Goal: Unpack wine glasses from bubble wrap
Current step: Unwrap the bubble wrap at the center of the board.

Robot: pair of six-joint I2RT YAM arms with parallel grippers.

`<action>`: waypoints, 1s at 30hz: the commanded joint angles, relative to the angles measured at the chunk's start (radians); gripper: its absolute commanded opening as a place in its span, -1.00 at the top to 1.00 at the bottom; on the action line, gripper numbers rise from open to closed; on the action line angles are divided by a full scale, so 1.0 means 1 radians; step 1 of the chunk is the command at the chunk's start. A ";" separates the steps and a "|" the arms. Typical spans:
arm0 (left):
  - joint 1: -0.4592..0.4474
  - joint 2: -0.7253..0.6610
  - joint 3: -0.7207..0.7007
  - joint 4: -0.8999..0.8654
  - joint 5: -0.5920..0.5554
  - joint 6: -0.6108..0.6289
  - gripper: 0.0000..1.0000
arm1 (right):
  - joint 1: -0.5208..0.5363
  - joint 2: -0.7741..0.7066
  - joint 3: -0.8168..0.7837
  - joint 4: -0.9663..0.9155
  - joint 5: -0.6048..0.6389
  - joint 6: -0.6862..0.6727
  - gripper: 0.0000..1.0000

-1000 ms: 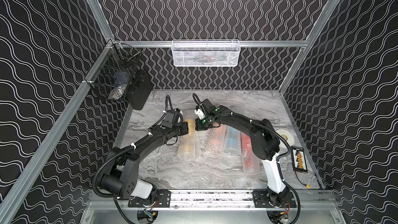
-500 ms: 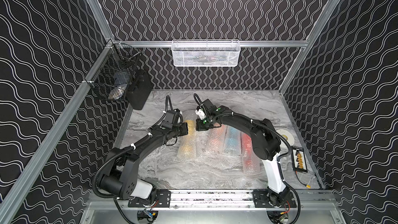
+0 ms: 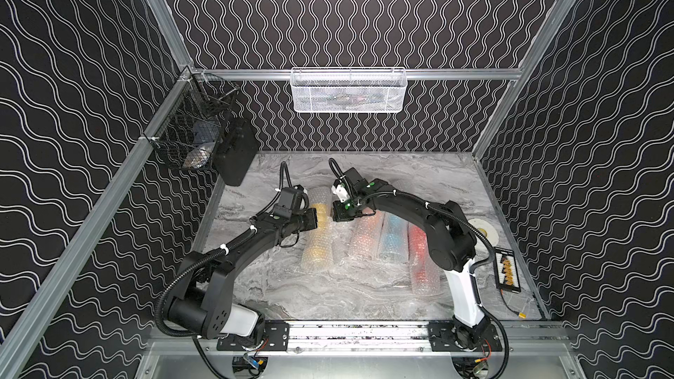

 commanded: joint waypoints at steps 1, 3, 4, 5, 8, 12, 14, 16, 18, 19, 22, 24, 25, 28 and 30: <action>0.002 -0.008 -0.005 0.011 -0.001 0.003 1.00 | -0.001 -0.022 -0.005 0.010 -0.044 0.000 0.98; 0.003 -0.004 -0.008 0.020 0.005 -0.001 1.00 | 0.000 -0.035 -0.015 0.031 -0.060 0.009 0.88; 0.003 -0.001 -0.010 0.024 0.010 -0.003 1.00 | -0.001 -0.039 -0.017 0.035 -0.065 0.011 0.86; 0.002 0.003 -0.011 0.026 0.013 -0.005 1.00 | -0.001 -0.039 -0.013 0.032 -0.066 0.009 0.83; 0.002 0.004 -0.016 0.031 0.018 -0.007 1.00 | 0.000 -0.047 -0.010 0.025 -0.067 0.004 0.78; 0.001 -0.002 -0.016 0.027 0.012 -0.006 1.00 | 0.001 -0.074 -0.026 0.039 -0.059 0.009 0.67; 0.002 -0.005 -0.015 0.028 0.012 -0.007 1.00 | 0.003 -0.059 -0.008 0.020 -0.066 0.006 0.61; 0.003 -0.002 -0.010 0.027 0.013 -0.007 1.00 | 0.007 -0.040 0.004 0.006 -0.063 0.002 0.57; 0.002 -0.001 -0.008 0.027 0.016 -0.007 1.00 | 0.009 -0.024 0.008 0.004 -0.060 -0.001 0.54; 0.003 -0.002 -0.008 0.026 0.016 -0.007 1.00 | 0.011 -0.017 0.012 0.000 -0.060 -0.003 0.53; 0.003 -0.003 -0.012 0.031 0.018 -0.010 1.00 | 0.013 0.010 0.026 -0.016 -0.051 -0.007 0.47; 0.002 -0.003 -0.013 0.031 0.020 -0.010 1.00 | 0.013 0.020 0.033 -0.019 -0.051 -0.008 0.45; 0.003 -0.002 -0.015 0.032 0.018 -0.010 1.00 | 0.014 0.022 0.033 -0.017 -0.052 -0.008 0.44; 0.002 0.001 -0.016 0.034 0.020 -0.012 1.00 | 0.016 0.025 0.038 -0.011 -0.054 -0.002 0.42; 0.002 0.004 -0.016 0.039 0.025 -0.015 1.00 | 0.019 0.026 0.042 -0.008 -0.060 0.001 0.39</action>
